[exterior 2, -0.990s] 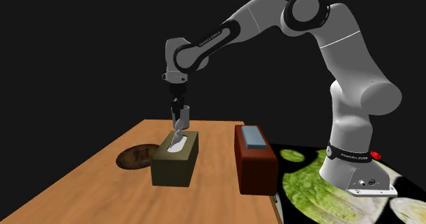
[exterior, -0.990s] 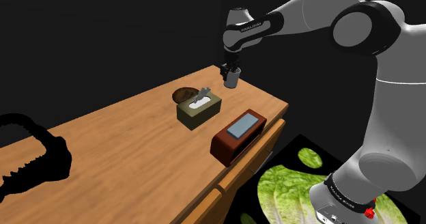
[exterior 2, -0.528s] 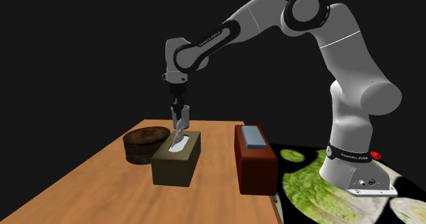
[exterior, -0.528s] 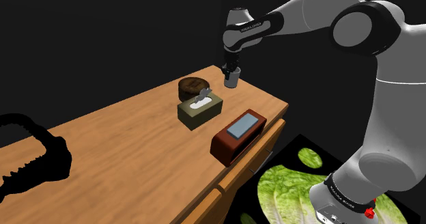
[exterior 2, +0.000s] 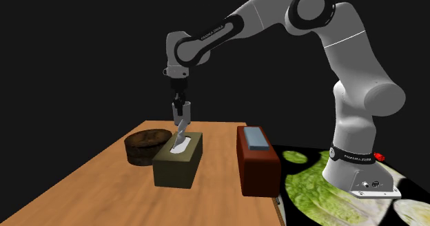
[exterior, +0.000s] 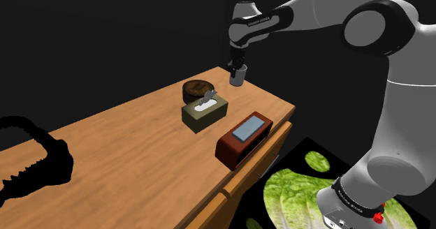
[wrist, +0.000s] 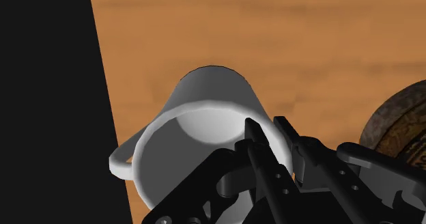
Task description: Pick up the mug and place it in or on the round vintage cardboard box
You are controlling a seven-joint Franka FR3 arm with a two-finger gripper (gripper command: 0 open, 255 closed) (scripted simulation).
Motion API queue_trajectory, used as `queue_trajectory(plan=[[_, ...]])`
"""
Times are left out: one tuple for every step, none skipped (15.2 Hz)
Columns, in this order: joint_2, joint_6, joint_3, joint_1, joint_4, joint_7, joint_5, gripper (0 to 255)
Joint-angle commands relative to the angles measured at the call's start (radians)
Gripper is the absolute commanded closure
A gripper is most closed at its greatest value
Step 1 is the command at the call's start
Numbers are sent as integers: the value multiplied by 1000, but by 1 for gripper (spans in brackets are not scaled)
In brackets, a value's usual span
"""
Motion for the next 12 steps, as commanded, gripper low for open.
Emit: queue_trajectory(plan=[[-15, -24, 0, 0, 10, -1, 1, 255], [-19, -36, 0, 0, 17, -2, 1, 255], [-23, -47, 0, 0, 24, -3, 1, 255], [-27, -59, 0, 0, 32, -4, 1, 255], [-31, -71, 0, 0, 40, -4, 2, 255], [-34, -82, 0, 0, 48, -5, 2, 255], [-38, -94, 1, 0, 57, -6, 2, 255], [-41, -106, 1, 0, 65, -6, 2, 255], [-44, -118, 1, 0, 75, -7, 3, 255], [-47, -130, 1, 0, 84, -8, 3, 255], [-49, -143, 1, 1, 94, -9, 3, 255], [-52, -155, 1, 1, 104, -9, 4, 255]])
